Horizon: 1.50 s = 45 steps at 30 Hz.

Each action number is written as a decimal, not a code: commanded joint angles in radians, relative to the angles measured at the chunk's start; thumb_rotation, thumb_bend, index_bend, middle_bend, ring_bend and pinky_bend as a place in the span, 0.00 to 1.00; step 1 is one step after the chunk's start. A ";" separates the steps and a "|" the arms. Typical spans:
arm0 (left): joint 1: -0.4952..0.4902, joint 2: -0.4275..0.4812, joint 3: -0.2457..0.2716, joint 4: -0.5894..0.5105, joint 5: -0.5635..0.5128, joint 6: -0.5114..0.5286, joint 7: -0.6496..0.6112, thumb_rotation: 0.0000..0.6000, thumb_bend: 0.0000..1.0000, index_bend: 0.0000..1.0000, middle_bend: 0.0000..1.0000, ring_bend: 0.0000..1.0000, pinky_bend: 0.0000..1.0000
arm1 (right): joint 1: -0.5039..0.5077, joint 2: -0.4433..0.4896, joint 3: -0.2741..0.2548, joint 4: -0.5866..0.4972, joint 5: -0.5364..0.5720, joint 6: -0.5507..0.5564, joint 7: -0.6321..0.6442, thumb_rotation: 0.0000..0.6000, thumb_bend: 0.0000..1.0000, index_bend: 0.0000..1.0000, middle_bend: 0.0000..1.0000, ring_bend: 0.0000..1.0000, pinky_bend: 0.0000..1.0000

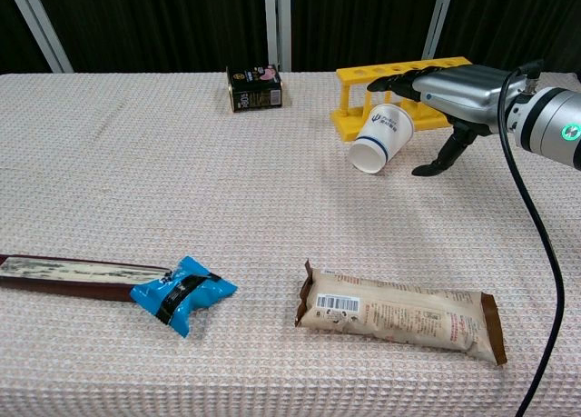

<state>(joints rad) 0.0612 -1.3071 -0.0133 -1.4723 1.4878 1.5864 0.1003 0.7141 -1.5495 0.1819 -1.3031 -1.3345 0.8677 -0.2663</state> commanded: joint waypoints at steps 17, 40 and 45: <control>0.010 0.003 -0.002 0.006 -0.030 -0.014 -0.017 1.00 0.02 0.24 0.15 0.09 0.17 | 0.177 -0.119 -0.080 0.249 -0.115 -0.080 -0.392 1.00 0.12 0.01 0.12 0.00 0.00; 0.022 -0.004 0.003 0.028 -0.022 -0.006 -0.047 1.00 0.02 0.24 0.15 0.09 0.17 | 0.041 -0.189 -0.086 0.230 -0.176 0.291 0.307 1.00 0.31 0.51 0.40 0.24 0.14; 0.016 -0.005 0.004 0.027 -0.014 -0.012 -0.045 1.00 0.02 0.24 0.15 0.09 0.17 | -0.032 -0.229 -0.061 0.233 -0.099 0.292 0.681 1.00 0.28 0.49 0.38 0.24 0.15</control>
<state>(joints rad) 0.0778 -1.3120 -0.0092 -1.4454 1.4734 1.5750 0.0548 0.7781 -1.7665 0.0891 -1.0114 -1.5048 1.1030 0.0881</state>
